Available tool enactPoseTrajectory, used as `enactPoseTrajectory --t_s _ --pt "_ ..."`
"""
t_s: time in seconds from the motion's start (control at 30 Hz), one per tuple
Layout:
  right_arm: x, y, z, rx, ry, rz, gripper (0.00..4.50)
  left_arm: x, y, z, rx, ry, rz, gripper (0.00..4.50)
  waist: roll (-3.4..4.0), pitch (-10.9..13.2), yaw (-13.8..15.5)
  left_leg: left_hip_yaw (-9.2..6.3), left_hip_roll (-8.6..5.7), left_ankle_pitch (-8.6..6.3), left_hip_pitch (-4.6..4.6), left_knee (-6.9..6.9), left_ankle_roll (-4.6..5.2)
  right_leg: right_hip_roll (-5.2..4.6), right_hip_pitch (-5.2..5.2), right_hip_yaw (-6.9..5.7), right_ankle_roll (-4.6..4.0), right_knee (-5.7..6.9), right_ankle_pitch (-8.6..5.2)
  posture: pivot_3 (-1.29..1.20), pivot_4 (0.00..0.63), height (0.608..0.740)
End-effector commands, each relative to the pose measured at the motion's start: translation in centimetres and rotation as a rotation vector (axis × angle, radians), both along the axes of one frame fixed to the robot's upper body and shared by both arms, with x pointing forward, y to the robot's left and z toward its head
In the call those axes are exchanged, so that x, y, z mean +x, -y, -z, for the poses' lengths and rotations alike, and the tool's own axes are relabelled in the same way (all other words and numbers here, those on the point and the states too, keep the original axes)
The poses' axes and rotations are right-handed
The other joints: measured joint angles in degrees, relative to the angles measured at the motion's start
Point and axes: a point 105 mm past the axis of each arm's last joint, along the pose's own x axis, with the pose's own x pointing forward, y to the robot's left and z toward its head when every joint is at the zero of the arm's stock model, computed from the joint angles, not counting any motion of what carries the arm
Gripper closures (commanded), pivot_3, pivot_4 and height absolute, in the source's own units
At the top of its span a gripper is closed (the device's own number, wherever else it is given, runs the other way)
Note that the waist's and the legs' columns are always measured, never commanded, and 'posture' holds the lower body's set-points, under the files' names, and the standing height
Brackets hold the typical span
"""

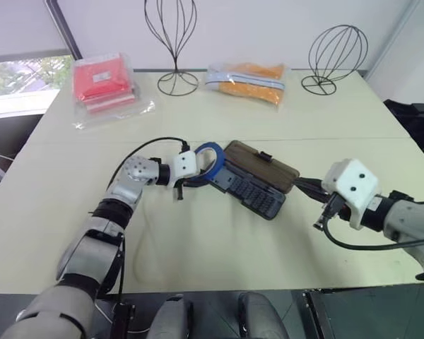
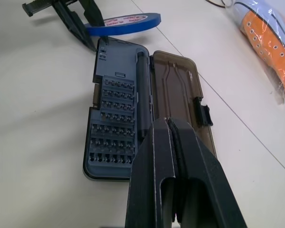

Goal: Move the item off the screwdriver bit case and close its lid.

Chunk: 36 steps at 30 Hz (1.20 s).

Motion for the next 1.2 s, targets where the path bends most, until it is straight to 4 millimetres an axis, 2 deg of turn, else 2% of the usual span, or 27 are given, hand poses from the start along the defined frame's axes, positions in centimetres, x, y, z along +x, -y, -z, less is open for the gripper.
enactPoseTrajectory --t_s 0.03,0.1,0.2,0.27,0.37,0.47,0.67,0.77,0.87,0.93,0.97,1.03,1.07,1.1,1.13,1.2 --pt "-0.1 -0.5 -0.8 -0.001 0.048 -0.023 4.5 0.4 -1.7 -1.1 -0.05 0.002 -0.084 4.04 0.0 0.0 -0.02 -0.01 0.0 0.0 0.0 0.0 0.0 0.0 0.0 0.0 0.0 0.01 0.0 0.0 0.15 0.74" --pt "0.0 -0.7 -0.8 0.004 0.046 -0.028 4.5 1.0 -2.9 -2.2 -0.116 -0.012 -0.178 4.04 0.0 0.0 -0.08 -0.01 0.0 0.0 0.01 0.0 0.0 0.0 -0.02 0.0 0.0 0.02 0.0 0.0 0.15 0.74" --pt "0.2 -1.0 -0.6 0.011 0.041 -0.04 4.5 1.8 -6.1 -3.8 -0.191 -0.005 -0.372 4.04 -0.01 0.01 -0.17 -0.08 0.02 0.0 0.01 0.0 0.0 0.0 -0.07 0.01 0.0 0.04 0.0 0.0 0.15 0.74" --pt "0.4 -1.2 -0.5 0.017 0.036 -0.055 4.5 2.4 -9.3 -4.3 -0.216 0.012 -0.553 4.04 -0.01 0.01 -0.15 -0.15 0.03 0.0 0.0 0.0 0.0 0.0 -0.12 0.02 0.01 0.06 -0.01 0.0 0.15 0.74" --pt "0.8 -1.6 -0.2 0.021 0.027 -0.081 4.5 2.0 -14.3 -4.4 -0.251 0.02 -0.805 4.04 -0.01 0.01 -0.23 -0.15 0.04 0.0 0.01 -0.01 0.0 0.0 -0.14 0.03 0.01 0.1 -0.01 0.0 0.15 0.74" --pt "1.3 -2.0 -0.1 0.024 0.023 -0.109 4.5 0.5 -18.6 -3.6 -0.262 0.006 -1.027 4.04 -0.01 0.01 -0.03 -0.15 0.04 0.0 0.01 -0.01 -0.01 -0.01 -0.16 0.03 0.01 0.11 -0.01 0.0 0.15 0.74" --pt "2.4 -2.6 0.1 0.018 0.022 -0.162 4.5 -3.2 -25.8 -0.5 -0.255 -0.069 -1.47 4.04 -0.08 0.03 0.07 -0.17 0.02 0.01 0.01 0.0 -0.02 -0.04 -0.14 0.04 0.01 0.09 -0.01 0.0 0.15 0.74" --pt "2.5 -2.8 0.1 0.017 0.021 -0.175 4.5 -4.5 -28.5 0.6 -0.251 -0.11 -1.65 4.04 -0.06 0.01 -0.09 -0.15 0.04 0.01 0.04 -0.03 -0.02 -0.04 -0.21 0.03 0.01 0.13 -0.01 0.0 0.15 0.74" --pt "2.5 -2.9 0.2 0.016 0.021 -0.182 4.5 -5.6 -30.4 2.0 -0.243 -0.171 -1.776 4.04 -0.04 0.0 -0.2 -0.11 0.04 0.01 0.06 -0.05 -0.03 -0.04 -0.25 0.03 0.01 0.17 -0.01 0.0 0.15 0.74" --pt "2.5 -2.9 0.1 0.015 0.022 -0.181 4.5 -6.0 -30.9 2.8 -0.228 -0.208 -1.817 3.01 0.01 -0.03 -0.25 -0.09 0.04 0.01 0.06 -0.05 -0.03 -0.04 -0.25 0.04 0.01 0.17 0.0 0.0 0.15 0.74" --pt "2.4 -2.9 0.1 0.015 0.022 -0.18 4.5 -6.1 -31.1 3.1 -0.229 -0.222 -1.828 2.68 0.03 -0.04 -0.24 -0.08 0.04 0.01 0.07 -0.06 -0.03 -0.04 -0.25 0.05 0.01 0.17 0.0 0.0 0.15 0.74" --pt "2.4 -2.9 0.1 0.014 0.023 -0.174 4.5 -6.2 -31.3 3.5 -0.248 -0.254 -1.858 1.71 0.11 -0.1 -0.05 -0.07 0.04 0.02 0.07 -0.07 -0.05 -0.04 -0.28 0.05 0.01 0.18 0.0 0.0 0.15 0.74" --pt "2.4 -2.8 0.2 0.013 0.024 -0.17 4.5 -6.3 -31.5 3.7 -0.269 -0.274 -1.878 1.13 0.16 -0.13 -0.01 -0.06 0.04 0.02 0.07 -0.07 -0.06 -0.05 -0.27 0.05 0.0 0.18 0.0 0.0 0.15 0.74" --pt "2.3 -2.8 0.2 0.013 0.024 -0.166 4.5 -6.2 -31.6 3.8 -0.285 -0.288 -1.893 0.76 0.2 -0.16 0.05 -0.06 0.04 0.02 0.08 -0.07 -0.06 -0.06 -0.27 0.05 0.0 0.19 0.0 0.0 0.15 0.74" --pt "2.3 -2.8 0.2 0.014 0.024 -0.163 4.5 -6.2 -31.6 3.9 -0.293 -0.294 -1.903 0.15 0.23 -0.17 0.07 -0.06 0.04 0.03 0.09 -0.07 -0.07 -0.06 -0.26 0.05 0.0 0.19 0.0 0.0 0.15 0.74" --pt "2.2 -2.7 0.2 0.015 0.024 -0.157 4.5 -5.8 -31.6 3.5 -0.3 -0.281 -1.901 0.07 0.28 -0.2 0.08 -0.06 0.04 0.04 0.12 -0.07 -0.1 -0.06 -0.22 0.05 0.0 0.2 0.0 0.0 0.15 0.74"
